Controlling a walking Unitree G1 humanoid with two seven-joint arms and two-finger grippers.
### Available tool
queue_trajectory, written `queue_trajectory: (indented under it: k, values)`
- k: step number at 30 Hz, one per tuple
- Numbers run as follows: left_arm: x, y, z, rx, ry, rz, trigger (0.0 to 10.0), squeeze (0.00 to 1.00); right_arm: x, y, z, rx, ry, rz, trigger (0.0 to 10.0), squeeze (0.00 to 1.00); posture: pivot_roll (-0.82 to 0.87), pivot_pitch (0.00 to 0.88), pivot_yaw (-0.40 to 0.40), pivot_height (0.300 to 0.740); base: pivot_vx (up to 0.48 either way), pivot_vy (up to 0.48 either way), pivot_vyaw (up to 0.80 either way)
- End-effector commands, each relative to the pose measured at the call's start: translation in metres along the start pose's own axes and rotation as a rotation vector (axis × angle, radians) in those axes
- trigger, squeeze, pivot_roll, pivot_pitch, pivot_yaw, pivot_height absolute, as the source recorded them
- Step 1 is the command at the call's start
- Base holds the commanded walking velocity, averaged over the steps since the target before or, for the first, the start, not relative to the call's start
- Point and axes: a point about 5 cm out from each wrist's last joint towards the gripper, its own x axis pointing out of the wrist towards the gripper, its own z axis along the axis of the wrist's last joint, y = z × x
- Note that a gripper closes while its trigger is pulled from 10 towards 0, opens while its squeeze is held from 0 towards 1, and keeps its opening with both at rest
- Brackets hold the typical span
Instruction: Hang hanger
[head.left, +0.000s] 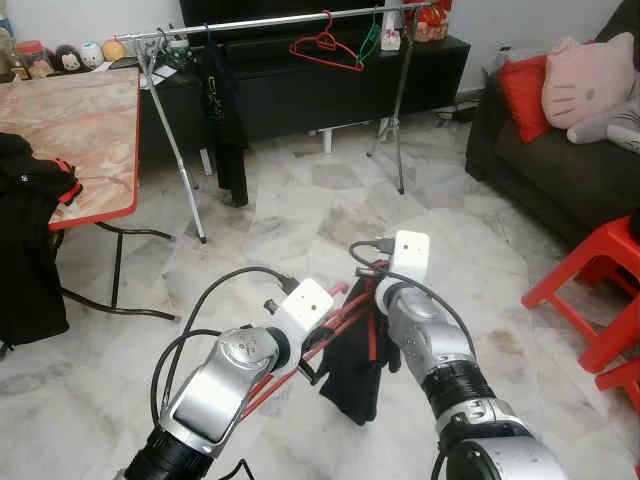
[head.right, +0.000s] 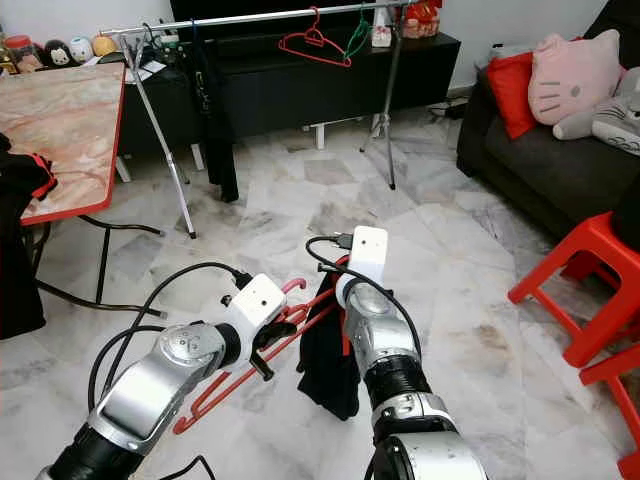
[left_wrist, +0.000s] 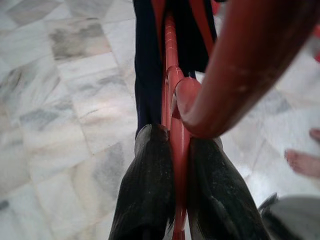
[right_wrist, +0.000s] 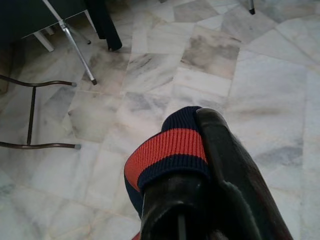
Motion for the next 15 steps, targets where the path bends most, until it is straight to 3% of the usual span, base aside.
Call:
queue_trajectory:
  k: [1,6,15]
  values:
    - [0.002,0.011,0.009,-0.009,-0.026,0.09,10.0,0.0,-0.002,0.004,0.011,0.001,-0.045,0.015,10.0,0.0,0.04,0.0,-0.042,0.74,0.0,0.0,0.0]
    - [0.004,0.018,0.014,-0.061,-0.053,0.158,10.0,0.0,-0.003,0.004,0.013,0.017,-0.064,0.012,10.0,0.0,0.04,0.0,-0.044,0.74,0.0,0.0,0.0]
    - [0.004,0.026,0.012,-0.084,-0.053,0.216,10.0,0.0,-0.005,0.008,0.02,0.042,-0.11,0.022,10.0,0.0,0.04,0.0,-0.045,0.74,0.0,0.0,0.0]
